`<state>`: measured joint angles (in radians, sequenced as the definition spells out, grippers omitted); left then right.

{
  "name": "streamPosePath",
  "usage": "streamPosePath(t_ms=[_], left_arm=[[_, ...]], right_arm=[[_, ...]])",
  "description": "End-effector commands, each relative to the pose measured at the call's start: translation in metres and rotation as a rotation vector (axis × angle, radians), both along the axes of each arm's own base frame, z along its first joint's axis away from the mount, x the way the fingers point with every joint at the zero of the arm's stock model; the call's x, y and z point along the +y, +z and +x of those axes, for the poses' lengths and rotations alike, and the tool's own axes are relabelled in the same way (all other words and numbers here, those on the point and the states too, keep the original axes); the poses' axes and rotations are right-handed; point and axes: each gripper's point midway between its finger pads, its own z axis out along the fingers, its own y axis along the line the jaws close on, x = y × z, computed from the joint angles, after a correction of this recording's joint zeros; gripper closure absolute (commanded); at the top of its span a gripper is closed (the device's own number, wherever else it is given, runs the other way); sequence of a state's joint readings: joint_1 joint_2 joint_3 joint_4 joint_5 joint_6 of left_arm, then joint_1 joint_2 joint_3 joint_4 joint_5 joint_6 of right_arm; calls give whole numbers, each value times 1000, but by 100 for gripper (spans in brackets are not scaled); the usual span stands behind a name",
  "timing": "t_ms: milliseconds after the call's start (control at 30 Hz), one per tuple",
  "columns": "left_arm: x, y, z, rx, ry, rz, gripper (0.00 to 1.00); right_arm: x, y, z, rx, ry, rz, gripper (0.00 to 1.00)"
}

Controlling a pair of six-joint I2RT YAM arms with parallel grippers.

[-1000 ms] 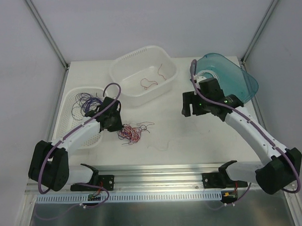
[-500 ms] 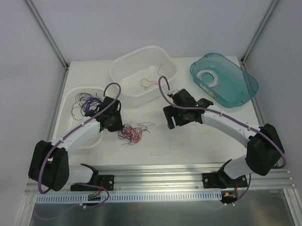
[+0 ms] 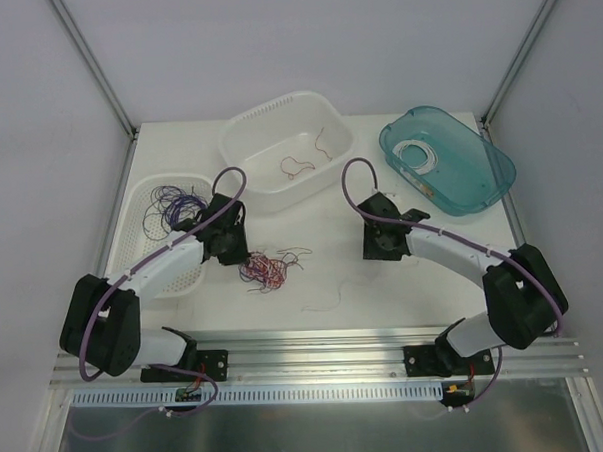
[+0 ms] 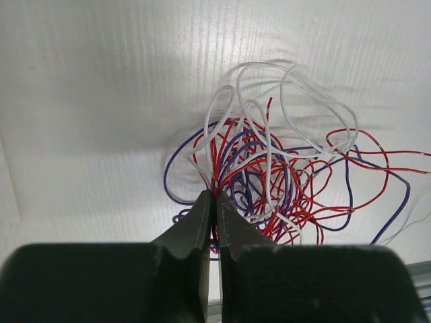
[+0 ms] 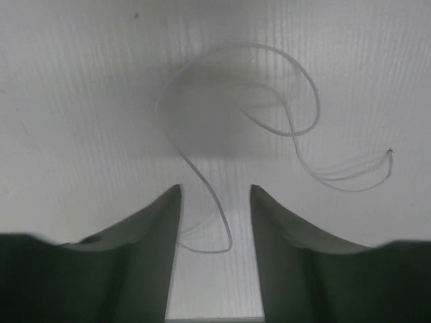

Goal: Untangle the cables

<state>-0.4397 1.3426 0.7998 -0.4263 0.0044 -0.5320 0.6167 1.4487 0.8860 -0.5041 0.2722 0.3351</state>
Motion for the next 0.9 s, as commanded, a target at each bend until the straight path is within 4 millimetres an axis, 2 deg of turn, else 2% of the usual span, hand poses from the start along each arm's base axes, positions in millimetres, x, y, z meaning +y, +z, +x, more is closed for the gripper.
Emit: streamPosePath(t_ms=[0,67,100,133,200,267,300,367,400,433,500,533,633,667,733,800,833,867], left_arm=[[-12,8,3,-2,-24,-35,100],[-13,7,3,1,-30,-39,100],[-13,7,3,2,-29,-40,100],[-15,7,3,1,-33,-47,100],[-17,6,3,5,-39,-50,100],[-19,7,3,5,-46,-58,100],[-19,7,3,2,-49,-58,100],[-20,7,1,7,-56,-64,100],[-21,8,1,6,-60,-68,100],[-22,9,1,6,-62,-72,100],[-24,11,-1,8,-70,-90,100],[-26,13,-1,6,-74,-98,100],[-30,17,-4,4,-83,-124,100],[-30,17,-4,5,-84,-125,100],[-32,18,-7,2,-95,-133,100],[-33,19,-10,0,-106,-136,100],[-34,18,-10,2,-109,-137,100],[-34,19,-10,1,-108,-140,100]], right_arm=[[10,10,17,-74,-30,49,71],[5,27,20,-114,-4,32,86],[1,35,23,-141,-2,10,97],[-3,44,26,-162,8,-6,99],[-10,74,32,-224,47,-46,99],[-15,96,35,-267,66,-70,99],[-19,118,41,-312,87,-95,99],[-28,149,44,-373,100,-124,99],[-33,177,51,-435,101,-152,99],[-39,196,53,-475,99,-167,99],[-56,226,58,-535,86,-227,99],[-60,254,63,-598,68,-221,99],[-81,301,74,-714,36,-270,99],[-92,324,82,-776,-6,-264,99],[-101,341,91,-815,-26,-261,99],[-125,356,107,-858,-84,-300,99],[-121,359,113,-876,-77,-284,99],[-131,367,121,-904,-107,-281,99]])
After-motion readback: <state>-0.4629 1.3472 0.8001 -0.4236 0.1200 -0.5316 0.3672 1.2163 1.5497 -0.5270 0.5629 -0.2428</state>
